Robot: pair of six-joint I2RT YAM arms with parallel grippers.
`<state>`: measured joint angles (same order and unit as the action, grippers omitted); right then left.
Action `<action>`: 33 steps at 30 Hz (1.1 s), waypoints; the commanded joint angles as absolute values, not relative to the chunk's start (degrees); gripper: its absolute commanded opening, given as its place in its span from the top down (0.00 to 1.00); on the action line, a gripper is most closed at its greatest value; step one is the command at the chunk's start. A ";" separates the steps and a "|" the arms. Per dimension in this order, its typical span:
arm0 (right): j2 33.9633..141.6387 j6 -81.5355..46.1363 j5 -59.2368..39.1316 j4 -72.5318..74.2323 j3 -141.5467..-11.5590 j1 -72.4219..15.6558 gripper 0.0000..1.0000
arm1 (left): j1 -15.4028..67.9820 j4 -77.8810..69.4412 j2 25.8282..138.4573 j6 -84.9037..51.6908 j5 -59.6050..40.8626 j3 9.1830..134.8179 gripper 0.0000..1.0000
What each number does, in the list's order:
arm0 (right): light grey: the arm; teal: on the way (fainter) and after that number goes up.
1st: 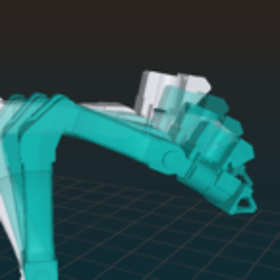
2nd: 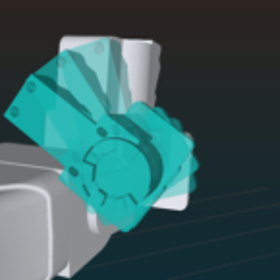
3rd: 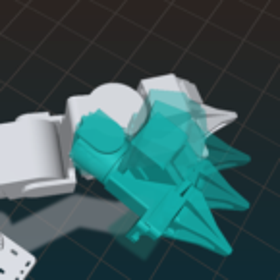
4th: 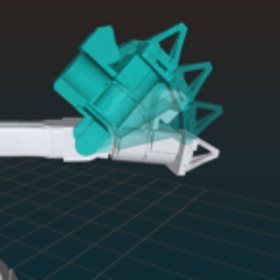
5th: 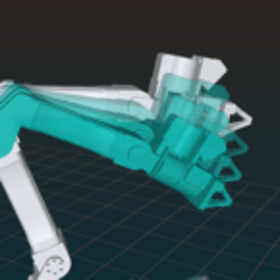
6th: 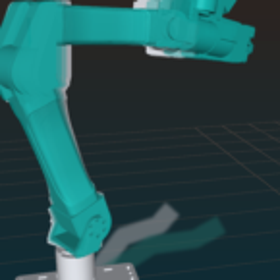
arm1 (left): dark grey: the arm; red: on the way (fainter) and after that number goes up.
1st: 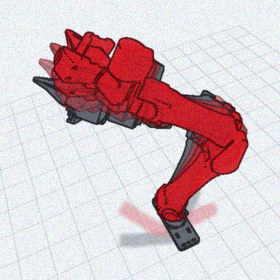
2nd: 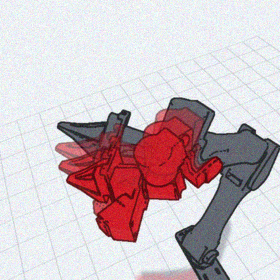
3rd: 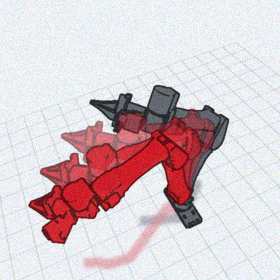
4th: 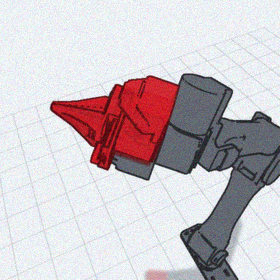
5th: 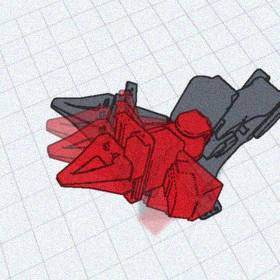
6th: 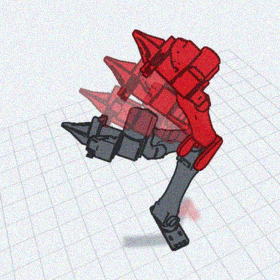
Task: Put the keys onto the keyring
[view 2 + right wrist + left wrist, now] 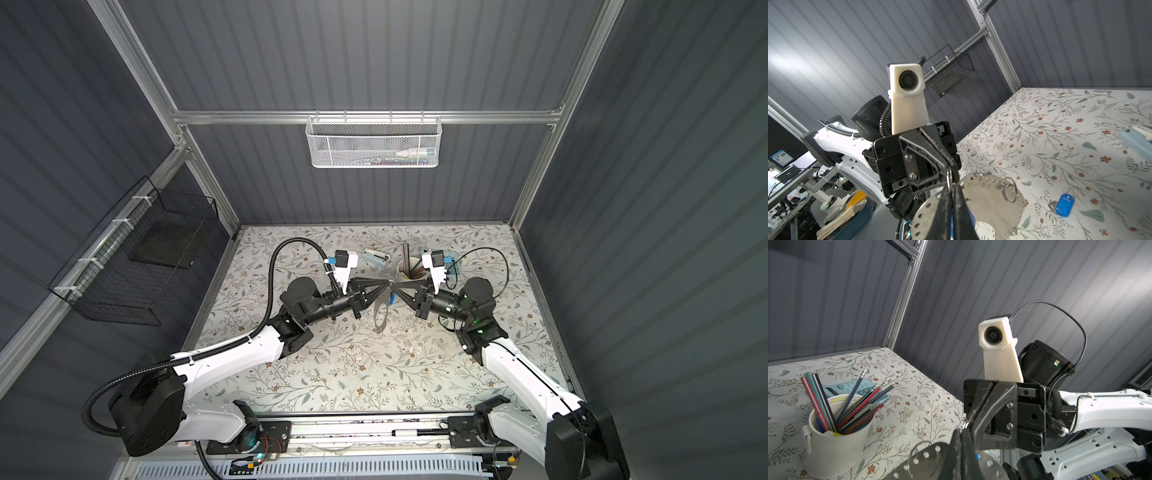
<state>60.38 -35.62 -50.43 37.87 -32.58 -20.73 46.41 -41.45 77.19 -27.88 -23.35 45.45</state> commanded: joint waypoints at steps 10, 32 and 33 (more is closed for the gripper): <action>56.60 -12.24 -51.69 23.12 -35.44 -20.99 1.00 | 41.69 -13.10 70.04 -10.76 -35.07 53.83 0.71; 57.48 8.18 -59.75 14.07 -38.93 -21.40 1.00 | 43.39 49.48 87.94 34.00 -30.94 95.00 0.56; 57.55 8.34 -59.60 13.98 -39.00 -21.44 1.00 | 43.57 50.05 88.57 34.14 -30.94 95.78 0.57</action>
<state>57.49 6.72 -58.13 14.35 -37.21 -21.10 43.03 43.90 87.88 30.61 -31.66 92.38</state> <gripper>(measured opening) 0.050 0.439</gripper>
